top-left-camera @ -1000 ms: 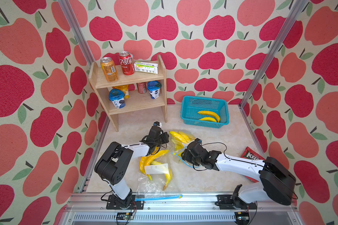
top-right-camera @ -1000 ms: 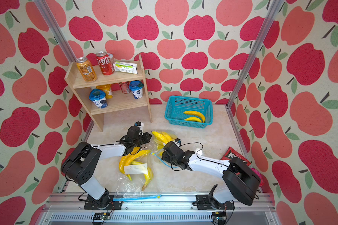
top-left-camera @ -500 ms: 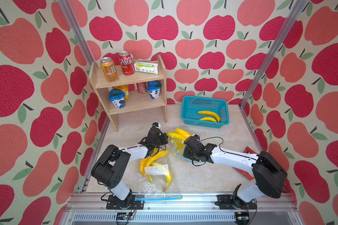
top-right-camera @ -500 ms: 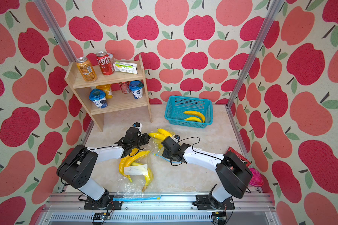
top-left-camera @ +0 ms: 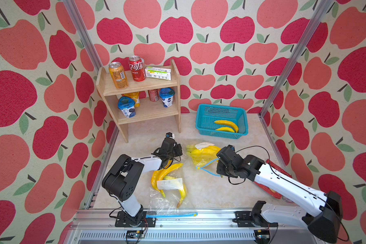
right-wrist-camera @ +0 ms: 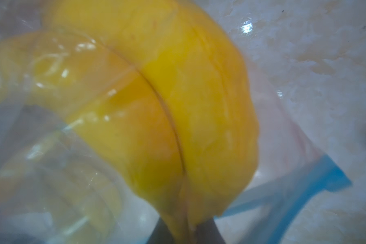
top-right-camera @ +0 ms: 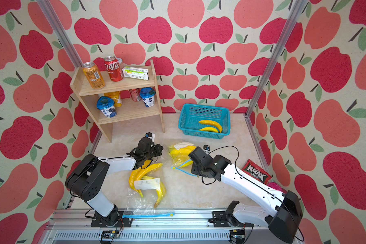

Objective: Open the zip-top bag and take out the banana
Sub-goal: Pick up the banana from the zipper food storage bag, then place the banana in the basket.

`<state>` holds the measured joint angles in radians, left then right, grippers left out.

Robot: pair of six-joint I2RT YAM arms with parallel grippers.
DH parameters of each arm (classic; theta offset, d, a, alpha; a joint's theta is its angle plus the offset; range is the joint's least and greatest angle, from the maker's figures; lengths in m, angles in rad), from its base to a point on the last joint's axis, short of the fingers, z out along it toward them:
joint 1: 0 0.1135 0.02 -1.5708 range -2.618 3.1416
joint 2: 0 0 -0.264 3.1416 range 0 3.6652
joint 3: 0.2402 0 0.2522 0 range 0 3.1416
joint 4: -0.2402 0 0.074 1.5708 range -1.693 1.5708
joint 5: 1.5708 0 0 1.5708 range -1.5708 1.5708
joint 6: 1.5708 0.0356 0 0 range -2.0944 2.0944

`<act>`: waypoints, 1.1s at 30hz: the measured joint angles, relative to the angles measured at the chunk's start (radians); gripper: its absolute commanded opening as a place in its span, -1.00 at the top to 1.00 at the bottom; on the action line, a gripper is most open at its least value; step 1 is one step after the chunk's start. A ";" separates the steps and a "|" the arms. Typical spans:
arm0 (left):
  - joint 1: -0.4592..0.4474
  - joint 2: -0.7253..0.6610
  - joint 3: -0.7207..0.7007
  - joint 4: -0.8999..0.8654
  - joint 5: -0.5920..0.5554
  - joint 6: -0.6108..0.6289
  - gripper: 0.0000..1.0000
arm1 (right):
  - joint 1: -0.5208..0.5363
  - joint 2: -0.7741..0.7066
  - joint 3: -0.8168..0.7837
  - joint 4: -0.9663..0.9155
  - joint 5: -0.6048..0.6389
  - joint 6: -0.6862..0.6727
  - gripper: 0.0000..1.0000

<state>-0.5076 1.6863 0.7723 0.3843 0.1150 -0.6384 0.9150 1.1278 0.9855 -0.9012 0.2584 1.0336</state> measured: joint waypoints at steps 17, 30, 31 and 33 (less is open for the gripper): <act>0.041 0.024 0.032 -0.045 -0.049 0.000 1.00 | 0.001 -0.062 0.378 -0.561 0.042 -0.070 0.81; 0.039 0.025 0.071 -0.060 -0.048 0.000 1.00 | 0.000 -0.178 0.447 -0.573 0.242 -0.126 0.90; 0.039 0.025 0.071 -0.062 -0.048 0.000 1.00 | -0.004 -0.199 0.443 -0.531 0.270 -0.147 0.89; 0.039 0.025 0.071 -0.065 -0.048 0.001 1.00 | -0.029 -0.249 0.431 -0.428 0.323 -0.205 0.87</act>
<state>-0.4690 1.7111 0.8436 0.3191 0.0669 -0.6376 0.8860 0.8783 1.4162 -1.3289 0.5812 0.8284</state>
